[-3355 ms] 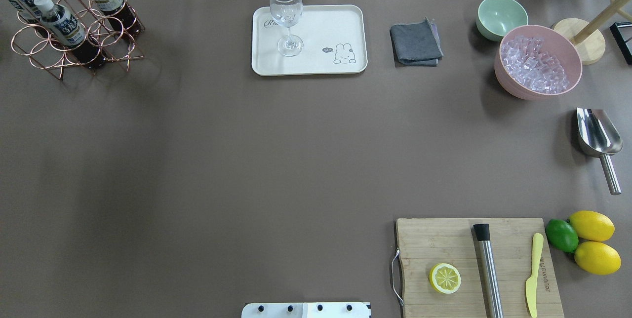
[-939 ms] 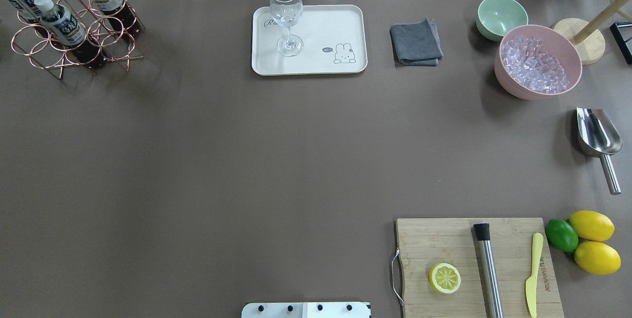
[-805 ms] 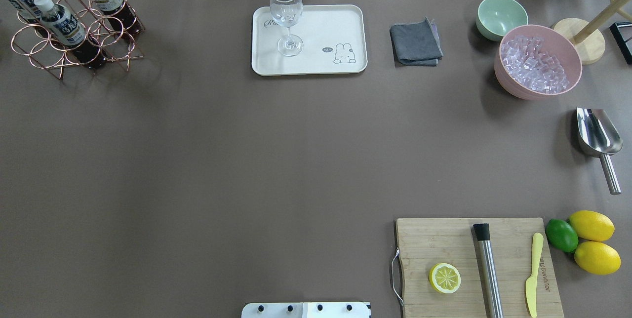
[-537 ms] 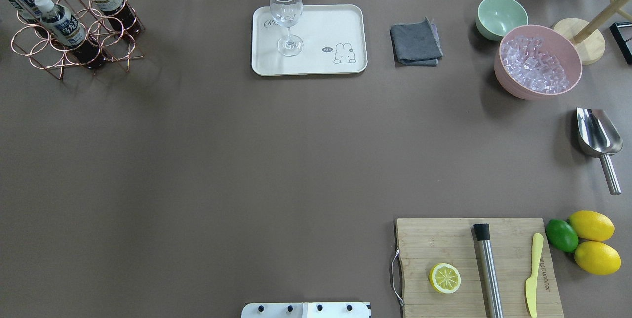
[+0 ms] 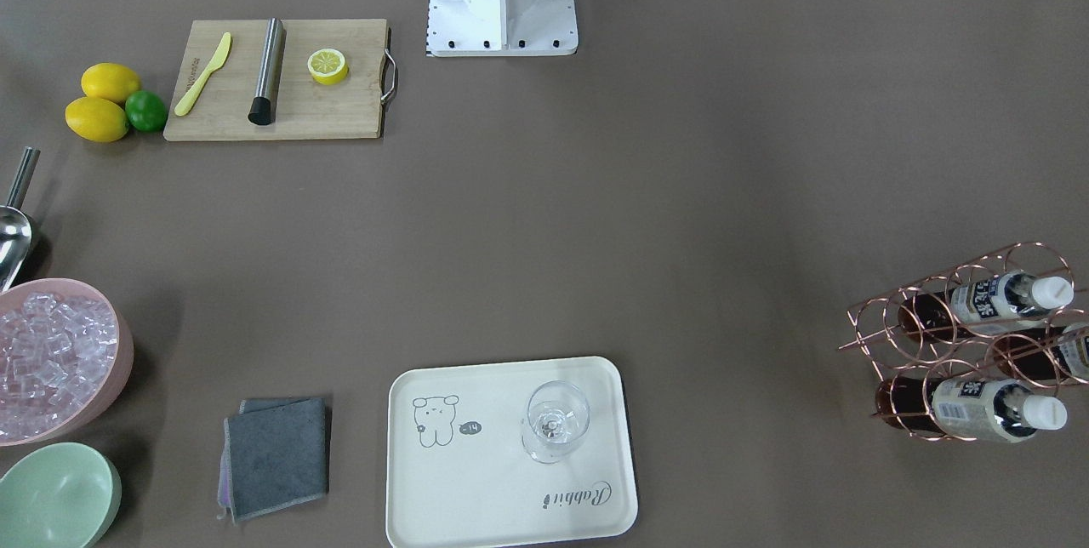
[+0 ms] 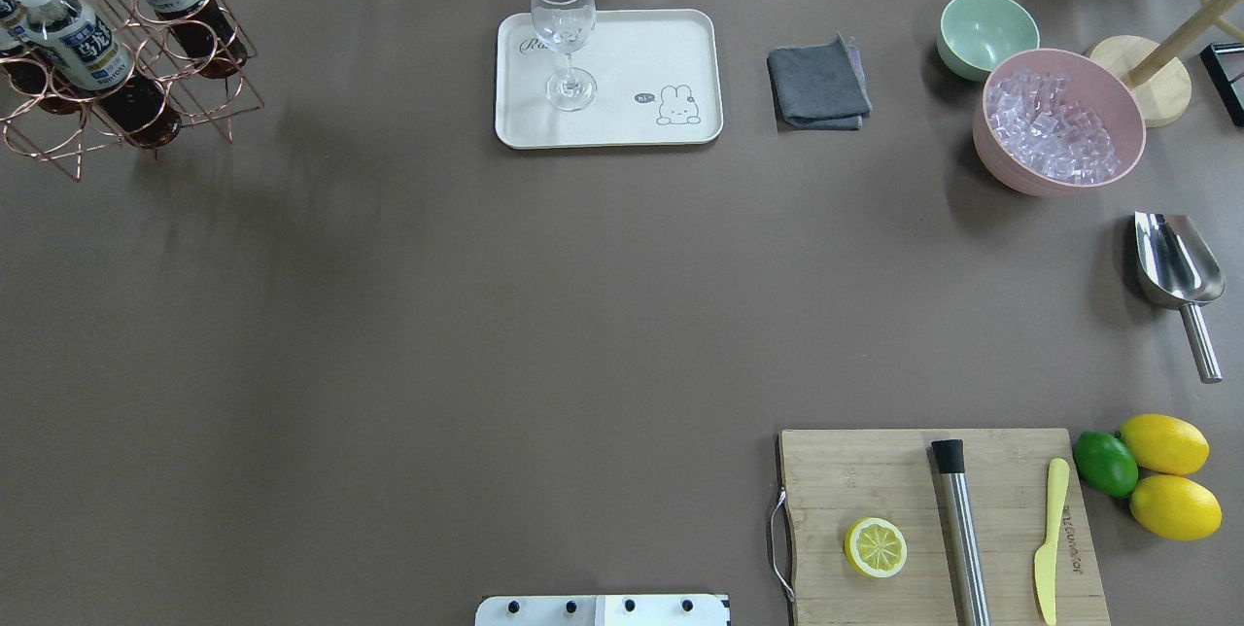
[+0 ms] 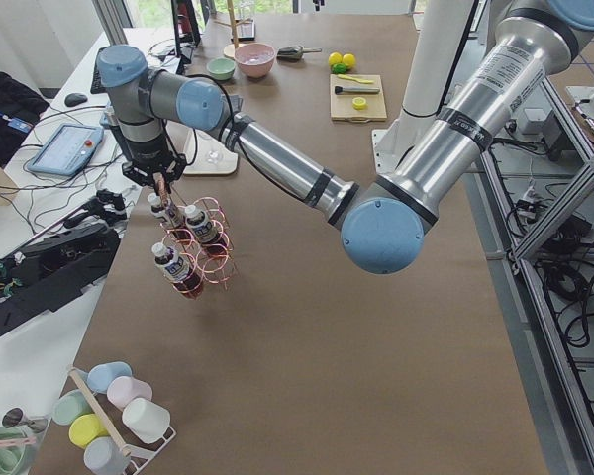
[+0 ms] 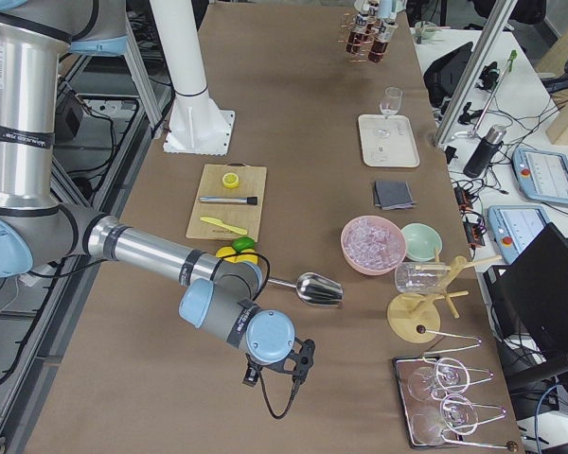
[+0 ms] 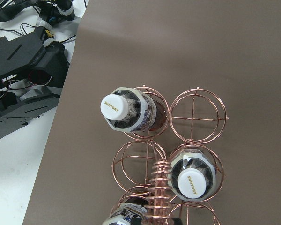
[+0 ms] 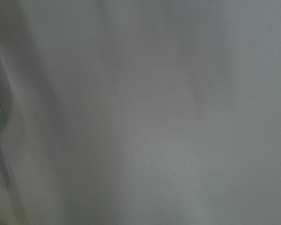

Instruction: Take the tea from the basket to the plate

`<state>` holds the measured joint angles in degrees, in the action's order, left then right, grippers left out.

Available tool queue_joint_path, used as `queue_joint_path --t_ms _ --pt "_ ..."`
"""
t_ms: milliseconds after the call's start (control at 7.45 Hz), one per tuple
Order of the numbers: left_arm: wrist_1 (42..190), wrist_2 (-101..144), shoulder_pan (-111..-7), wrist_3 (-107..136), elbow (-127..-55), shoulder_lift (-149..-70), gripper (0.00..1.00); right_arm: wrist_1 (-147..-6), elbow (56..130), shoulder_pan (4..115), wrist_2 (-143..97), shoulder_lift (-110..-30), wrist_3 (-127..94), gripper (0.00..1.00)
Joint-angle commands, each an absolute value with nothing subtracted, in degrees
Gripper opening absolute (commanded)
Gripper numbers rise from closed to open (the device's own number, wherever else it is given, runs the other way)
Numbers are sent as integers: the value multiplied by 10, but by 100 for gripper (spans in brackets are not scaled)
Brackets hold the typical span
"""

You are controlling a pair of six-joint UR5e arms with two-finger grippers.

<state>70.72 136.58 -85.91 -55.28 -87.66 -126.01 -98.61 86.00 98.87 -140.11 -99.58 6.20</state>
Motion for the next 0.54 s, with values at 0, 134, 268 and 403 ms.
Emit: queue_joint_path --t_ms 0,134,268,403 --pt "537 1410 -871 -546 -1028 -1258 0 -986 859 989 -1402 -996 62 100" --pt "515 1413 -870 -541 -1098 -1258 0 -986 857 989 -1402 -996 62 100" --pt "512 1411 -868 -530 -1139 -1248 0 -986 859 989 -1402 -996 62 100" --pt "511 1411 -865 -528 -1165 -1246 0 -986 861 989 -1403 -995 62 100"
